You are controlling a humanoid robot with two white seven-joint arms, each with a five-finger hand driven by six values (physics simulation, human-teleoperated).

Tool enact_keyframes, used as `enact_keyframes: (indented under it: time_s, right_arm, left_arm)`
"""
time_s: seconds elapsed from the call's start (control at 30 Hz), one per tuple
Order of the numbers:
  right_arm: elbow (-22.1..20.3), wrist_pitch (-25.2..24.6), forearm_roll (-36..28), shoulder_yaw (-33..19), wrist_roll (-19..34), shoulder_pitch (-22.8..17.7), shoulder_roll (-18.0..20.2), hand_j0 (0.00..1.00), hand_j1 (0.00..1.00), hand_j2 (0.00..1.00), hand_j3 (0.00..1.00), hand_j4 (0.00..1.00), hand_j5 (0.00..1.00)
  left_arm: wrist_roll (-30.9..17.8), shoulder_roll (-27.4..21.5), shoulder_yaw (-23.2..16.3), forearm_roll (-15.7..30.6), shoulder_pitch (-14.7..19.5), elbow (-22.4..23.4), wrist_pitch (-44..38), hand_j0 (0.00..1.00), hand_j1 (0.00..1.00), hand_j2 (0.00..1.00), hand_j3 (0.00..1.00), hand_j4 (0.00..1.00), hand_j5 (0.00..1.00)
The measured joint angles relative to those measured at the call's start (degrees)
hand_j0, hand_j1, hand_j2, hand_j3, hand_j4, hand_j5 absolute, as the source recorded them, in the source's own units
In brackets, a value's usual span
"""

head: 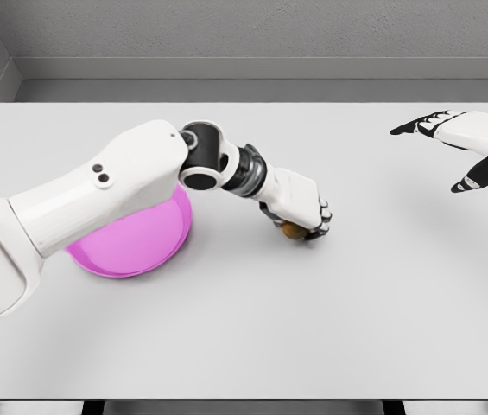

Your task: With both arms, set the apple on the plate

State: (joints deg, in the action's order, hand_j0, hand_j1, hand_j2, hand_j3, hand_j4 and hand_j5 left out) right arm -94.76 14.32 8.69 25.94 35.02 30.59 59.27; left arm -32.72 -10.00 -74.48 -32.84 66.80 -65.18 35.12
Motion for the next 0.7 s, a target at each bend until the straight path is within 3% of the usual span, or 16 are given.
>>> enact_keyframes:
  time_s: [0.13,0.43,0.7]
  right_arm:
    - [0.0,0.0,0.0,0.0,0.0,0.0,0.0,1.0,1.0,1.0,1.0,1.0,1.0]
    - [-0.1,0.0,0.0,0.0,0.0,0.0,0.0,1.0,1.0,1.0,1.0,1.0,1.0]
    - [0.0,0.0,0.0,0.0,0.0,-0.1,0.0,1.0,1.0,1.0,1.0,1.0,1.0]
  left_arm:
    - [0.1,-4.5,2.7,3.6,0.3,-2.3,0.0,0.04,0.04,0.04,0.04,0.04,0.04]
    - [0.1,-22.4,6.6,10.7,0.2,-15.1,0.1,0.04,0.04,0.04,0.04,0.04,0.04]
    - [0.1,-33.7,7.5,12.3,-3.4,-17.1,0.1,0.05,0.05,0.05,0.05,0.05,0.05]
